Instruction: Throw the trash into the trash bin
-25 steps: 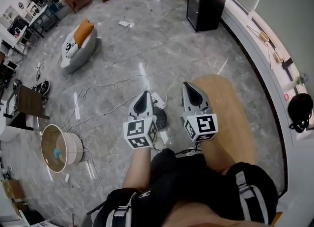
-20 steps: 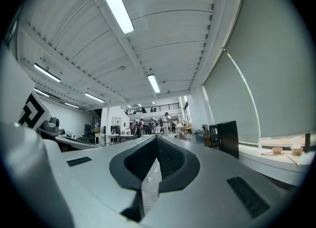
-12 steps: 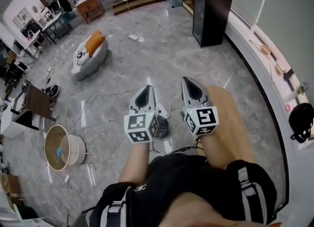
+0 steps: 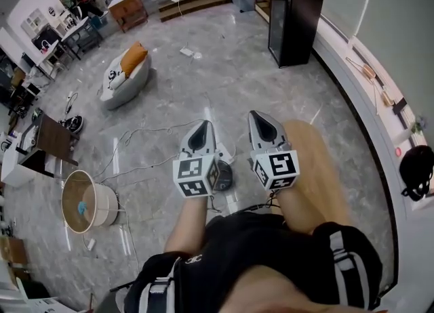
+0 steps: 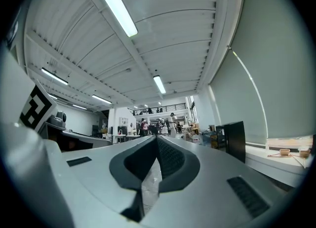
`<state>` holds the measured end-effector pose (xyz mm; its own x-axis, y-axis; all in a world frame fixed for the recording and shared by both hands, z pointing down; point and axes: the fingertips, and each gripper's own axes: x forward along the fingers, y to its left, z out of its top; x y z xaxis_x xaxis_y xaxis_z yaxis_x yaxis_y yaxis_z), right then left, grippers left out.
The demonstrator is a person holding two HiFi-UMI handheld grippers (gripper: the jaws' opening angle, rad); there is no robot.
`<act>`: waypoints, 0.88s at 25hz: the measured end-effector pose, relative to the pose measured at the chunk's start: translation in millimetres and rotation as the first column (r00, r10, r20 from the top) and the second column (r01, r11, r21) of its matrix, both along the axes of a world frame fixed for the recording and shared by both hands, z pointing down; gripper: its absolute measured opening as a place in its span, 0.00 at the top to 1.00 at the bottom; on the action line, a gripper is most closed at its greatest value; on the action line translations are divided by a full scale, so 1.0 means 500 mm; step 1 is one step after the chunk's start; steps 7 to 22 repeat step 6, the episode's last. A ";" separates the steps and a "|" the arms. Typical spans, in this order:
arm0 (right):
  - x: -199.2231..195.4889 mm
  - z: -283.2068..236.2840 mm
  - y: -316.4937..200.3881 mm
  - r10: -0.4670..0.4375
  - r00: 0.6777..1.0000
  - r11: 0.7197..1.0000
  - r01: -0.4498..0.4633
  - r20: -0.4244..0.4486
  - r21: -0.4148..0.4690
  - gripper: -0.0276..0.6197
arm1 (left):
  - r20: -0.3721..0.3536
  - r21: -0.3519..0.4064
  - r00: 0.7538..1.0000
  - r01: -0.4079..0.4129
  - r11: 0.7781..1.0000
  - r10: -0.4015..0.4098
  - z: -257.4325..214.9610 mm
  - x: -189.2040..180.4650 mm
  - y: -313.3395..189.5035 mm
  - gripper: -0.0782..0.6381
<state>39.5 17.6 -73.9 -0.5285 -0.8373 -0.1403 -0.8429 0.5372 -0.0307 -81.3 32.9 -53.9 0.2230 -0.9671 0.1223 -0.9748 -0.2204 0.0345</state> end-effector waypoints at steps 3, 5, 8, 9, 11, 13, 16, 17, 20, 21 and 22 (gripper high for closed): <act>0.001 0.000 0.000 -0.007 1.000 1.000 0.007 -0.003 -0.002 0.94 | -0.014 -0.011 1.000 0.006 1.000 -0.006 0.004 -0.001 0.003 0.87; 0.001 -0.001 -0.002 -0.013 1.000 1.000 0.013 -0.001 -0.004 0.94 | -0.014 -0.018 1.000 0.012 1.000 -0.012 0.007 -0.003 0.001 0.87; 0.001 -0.002 -0.003 -0.016 1.000 1.000 0.016 0.000 -0.005 0.94 | -0.014 -0.022 1.000 0.015 1.000 -0.016 0.008 -0.003 0.000 0.87; 0.001 -0.002 -0.003 -0.016 1.000 1.000 0.016 0.000 -0.005 0.94 | -0.014 -0.022 1.000 0.015 1.000 -0.016 0.008 -0.003 0.000 0.87; 0.001 -0.002 -0.003 -0.016 1.000 1.000 0.016 0.000 -0.005 0.94 | -0.014 -0.022 1.000 0.015 1.000 -0.016 0.008 -0.003 0.000 0.87; 0.001 -0.002 -0.003 -0.016 1.000 1.000 0.016 0.000 -0.005 0.94 | -0.014 -0.022 1.000 0.015 1.000 -0.016 0.008 -0.003 0.000 0.87; 0.001 -0.002 -0.003 -0.016 1.000 1.000 0.016 0.000 -0.005 0.94 | -0.014 -0.022 1.000 0.015 1.000 -0.016 0.008 -0.003 0.000 0.87; 0.001 -0.002 -0.003 -0.016 1.000 1.000 0.016 0.000 -0.005 0.94 | -0.014 -0.022 1.000 0.015 1.000 -0.016 0.008 -0.003 0.000 0.87; 0.001 -0.002 -0.003 -0.016 1.000 1.000 0.016 0.000 -0.005 0.94 | -0.014 -0.022 1.000 0.015 1.000 -0.016 0.008 -0.003 0.000 0.87; 0.001 -0.002 -0.003 -0.016 1.000 1.000 0.016 0.000 -0.005 0.94 | -0.014 -0.022 1.000 0.015 1.000 -0.016 0.008 -0.003 0.000 0.87; 0.001 -0.002 -0.003 -0.016 1.000 1.000 0.016 0.000 -0.005 0.94 | -0.014 -0.022 1.000 0.015 1.000 -0.016 0.008 -0.003 0.000 0.87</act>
